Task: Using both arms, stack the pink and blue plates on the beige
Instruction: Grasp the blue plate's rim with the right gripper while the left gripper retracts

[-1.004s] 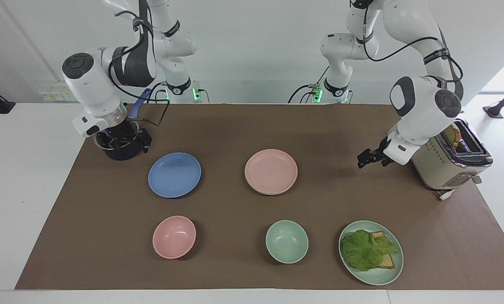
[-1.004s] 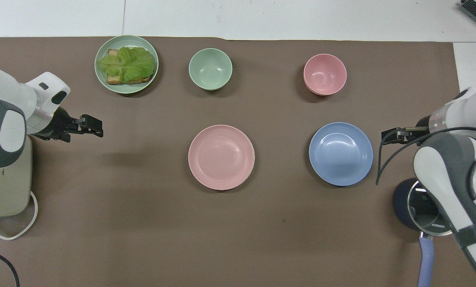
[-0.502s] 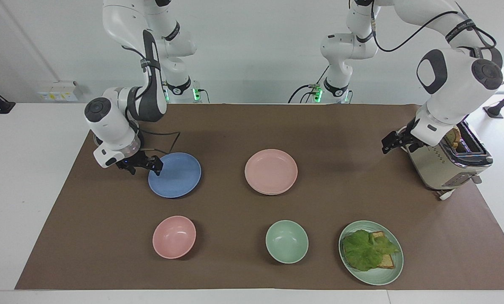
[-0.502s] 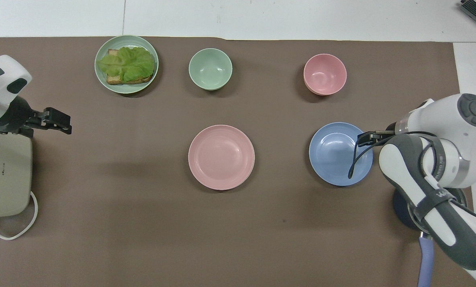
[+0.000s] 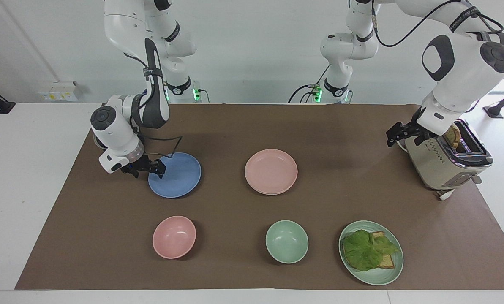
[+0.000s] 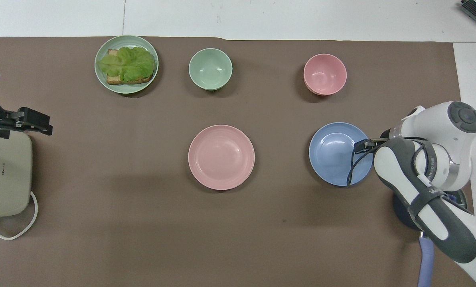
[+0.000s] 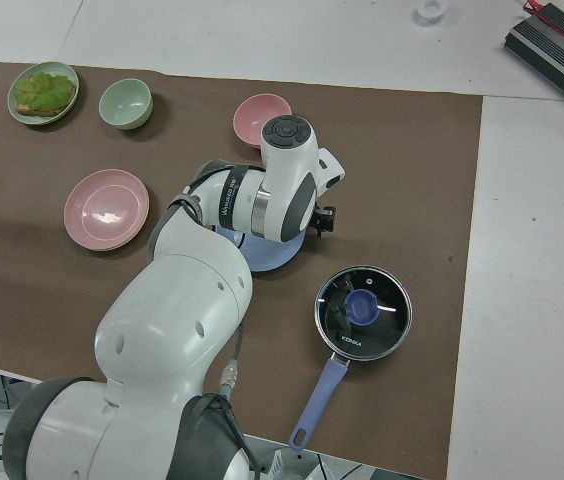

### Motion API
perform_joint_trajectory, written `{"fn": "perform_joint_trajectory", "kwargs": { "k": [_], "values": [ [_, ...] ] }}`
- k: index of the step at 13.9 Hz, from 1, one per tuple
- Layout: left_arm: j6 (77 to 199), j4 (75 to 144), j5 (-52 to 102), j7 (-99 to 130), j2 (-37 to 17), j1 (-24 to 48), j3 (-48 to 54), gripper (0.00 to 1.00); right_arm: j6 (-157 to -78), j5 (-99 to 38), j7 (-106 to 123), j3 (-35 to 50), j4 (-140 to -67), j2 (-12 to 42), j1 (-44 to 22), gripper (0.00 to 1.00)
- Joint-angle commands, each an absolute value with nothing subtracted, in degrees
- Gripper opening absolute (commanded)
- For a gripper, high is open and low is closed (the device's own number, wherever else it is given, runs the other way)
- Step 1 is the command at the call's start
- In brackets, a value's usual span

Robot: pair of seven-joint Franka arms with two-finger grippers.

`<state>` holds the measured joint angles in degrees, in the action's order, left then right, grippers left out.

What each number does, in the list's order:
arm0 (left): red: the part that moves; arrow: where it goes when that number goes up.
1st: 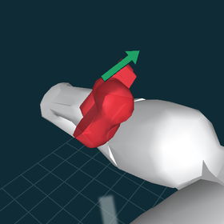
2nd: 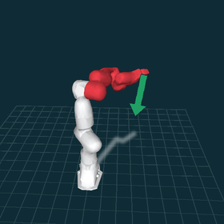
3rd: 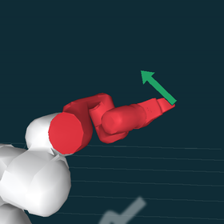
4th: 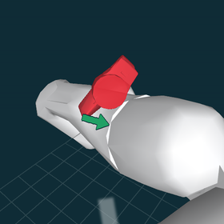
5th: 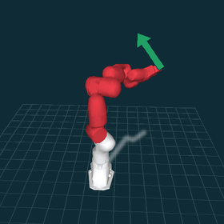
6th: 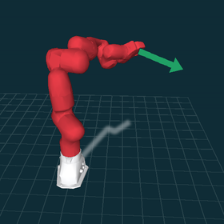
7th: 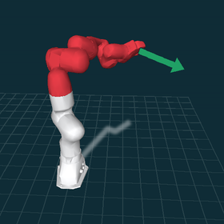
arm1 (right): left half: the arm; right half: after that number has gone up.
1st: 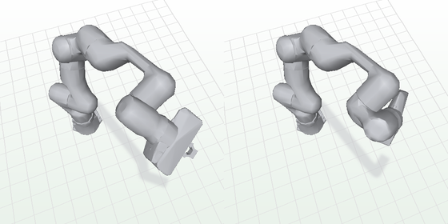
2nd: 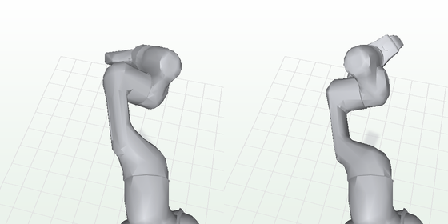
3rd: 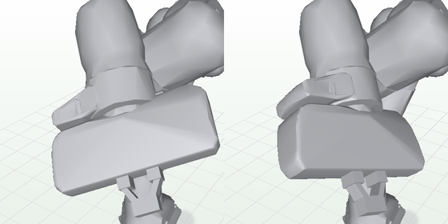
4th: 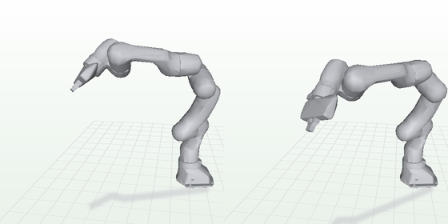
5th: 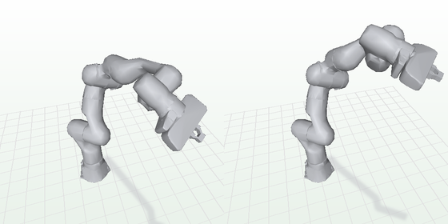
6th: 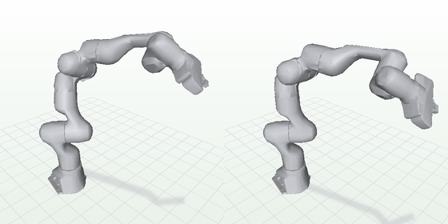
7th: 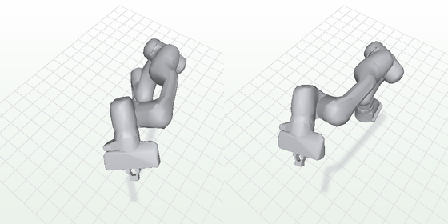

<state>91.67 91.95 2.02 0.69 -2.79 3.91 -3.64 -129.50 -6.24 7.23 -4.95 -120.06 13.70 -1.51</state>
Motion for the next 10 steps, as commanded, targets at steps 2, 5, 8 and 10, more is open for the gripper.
{"fn": "perform_joint_trajectory", "kwargs": {
  "k": [2, 5, 8, 10],
  "values": [
    [88.6, 90.1, 1.0, 0.5, -0.4, 3.2, -3.2, 1.0, -130.8, -8.1, 10.2, -4.5, -121.5, 12.7, 0.1, 0.18],
    [88.2, 90.3, 1.0, 0.4, 0.3, 3.2, -3.2, 1.0, -130.8, -9.7, 10.1, -4.6, -121.0, 13.2, 0.1, 0.0],
    [88.2, 90.3, 1.0, 0.4, 0.4, 3.3, -3.1, 1.0, -129.0, -9.7, 12.8, -4.7, -119.2, 13.5, 0.5, 0.0],
    [88.8, 90.4, 1.1, 0.4, 0.4, 3.3, -3.1, 1.0, -124.0, -9.7, 15.2, -4.7, -115.4, 12.9, 1.6, 0.0]
  ]
}}
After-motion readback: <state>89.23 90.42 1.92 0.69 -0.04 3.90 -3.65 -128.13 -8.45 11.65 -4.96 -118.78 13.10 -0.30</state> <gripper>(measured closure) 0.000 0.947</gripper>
